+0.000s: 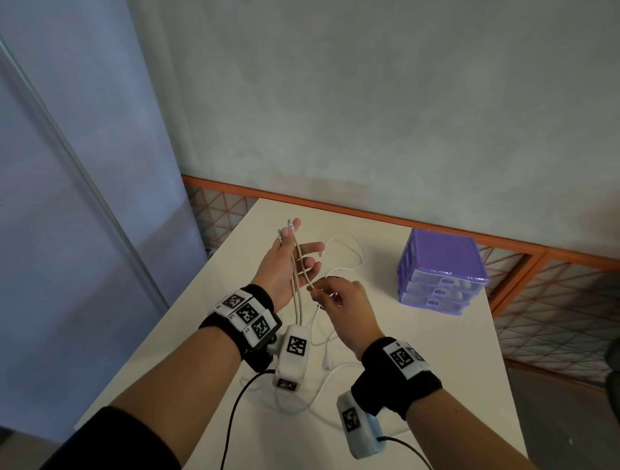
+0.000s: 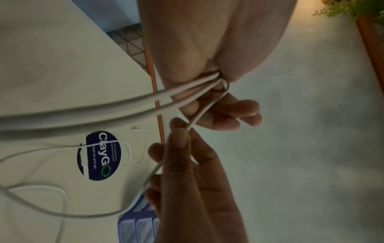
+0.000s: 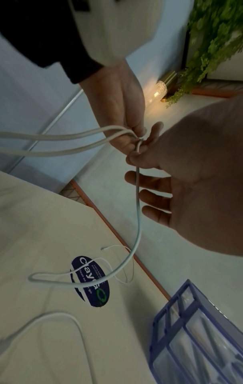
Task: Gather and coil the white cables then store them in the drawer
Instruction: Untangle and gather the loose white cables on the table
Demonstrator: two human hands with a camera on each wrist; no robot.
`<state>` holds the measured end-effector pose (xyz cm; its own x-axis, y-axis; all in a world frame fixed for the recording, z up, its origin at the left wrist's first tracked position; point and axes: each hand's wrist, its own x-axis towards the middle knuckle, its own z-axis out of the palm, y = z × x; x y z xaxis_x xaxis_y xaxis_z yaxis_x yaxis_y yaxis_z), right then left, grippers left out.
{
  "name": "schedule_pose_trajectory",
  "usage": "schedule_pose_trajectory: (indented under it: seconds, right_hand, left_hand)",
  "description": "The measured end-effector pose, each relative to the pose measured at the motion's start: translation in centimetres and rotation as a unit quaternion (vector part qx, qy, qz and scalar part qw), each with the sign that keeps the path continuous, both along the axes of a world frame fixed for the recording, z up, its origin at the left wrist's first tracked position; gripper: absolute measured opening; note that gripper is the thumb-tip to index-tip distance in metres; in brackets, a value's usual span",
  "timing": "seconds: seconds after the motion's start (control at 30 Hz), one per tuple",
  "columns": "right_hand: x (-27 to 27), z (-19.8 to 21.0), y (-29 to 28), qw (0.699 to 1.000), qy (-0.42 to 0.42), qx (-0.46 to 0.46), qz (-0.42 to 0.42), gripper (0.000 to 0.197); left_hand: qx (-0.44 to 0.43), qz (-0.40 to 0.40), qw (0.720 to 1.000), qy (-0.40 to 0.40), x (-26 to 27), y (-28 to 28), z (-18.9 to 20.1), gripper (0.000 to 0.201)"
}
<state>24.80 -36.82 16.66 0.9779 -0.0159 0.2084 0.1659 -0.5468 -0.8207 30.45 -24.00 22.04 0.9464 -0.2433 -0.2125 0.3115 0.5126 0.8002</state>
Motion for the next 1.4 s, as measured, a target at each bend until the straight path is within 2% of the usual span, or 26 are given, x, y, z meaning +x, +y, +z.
schedule_pose_trajectory:
  seconds: [0.13,0.27,0.33,0.43,0.53,0.6,0.8,0.93,1.1,1.2,1.27,1.3,1.4]
  right_hand:
    - [-0.4,-0.8,0.0,1.0,0.005,-0.021,-0.003,0.018]
    - [-0.9,-0.6,0.4,0.999,0.035,-0.03,-0.003,0.023]
    - [-0.8,-0.1,0.9,0.997,0.062,0.04,0.025,0.027]
    - [-0.9,0.9,1.8,0.969,0.144,0.183,0.086,0.029]
    - [-1.2,1.5,2.3,0.943,0.178,0.251,0.127,0.018]
    - [-1.3,1.9,2.4,0.936,0.176,0.277,0.129,0.017]
    - [-0.6,1.6,2.3,0.967,0.119,0.21,0.076,0.032]
    - [-0.2,1.8,1.5,0.972,0.172,0.153,0.054,0.064]
    - [-1.0,-0.2,-1.4,0.962,0.244,0.126,0.005,0.064]
    - [-1.3,-1.5,-3.4,0.961,0.257,0.099,-0.017,0.062]
    - [-0.9,-1.7,-4.2,0.962,0.242,0.12,-0.037,0.058]
    - [-0.5,-1.5,-4.3,0.961,0.233,0.142,-0.046,0.054]
    - [0.5,0.3,-4.2,0.958,0.199,0.202,-0.047,0.042]
  left_hand:
    - [0.006,0.01,1.0,-0.007,0.3,0.2,0.0,0.043]
    - [0.067,0.003,0.997,-0.038,0.7,0.4,-0.2,0.051]
    - [0.072,-0.011,0.997,-0.027,0.6,0.3,-0.1,0.06]
    - [0.035,-0.03,0.999,-0.003,0.6,0.3,0.2,0.065]
    - [0.018,-0.024,1.0,-0.004,0.7,0.2,0.2,0.055]
    - [0.001,-0.021,1.0,0.0,0.9,0.4,0.2,0.047]
    - [0.005,-0.011,1.0,-0.001,1.2,1.0,0.8,0.018]
    - [-0.052,0.062,0.996,0.027,3.4,2.6,2.2,0.028]
    - [-0.096,0.167,0.981,0.016,6.0,6.3,4.9,0.042]
    - [-0.106,0.226,0.968,0.009,6.1,7.6,5.5,0.044]
    - [-0.075,0.241,0.968,0.02,5.8,8.1,5.1,0.046]
    - [-0.03,0.239,0.97,0.03,5.6,8.2,4.5,0.043]
    - [0.171,0.198,0.962,0.074,4.9,8.5,2.3,0.033]
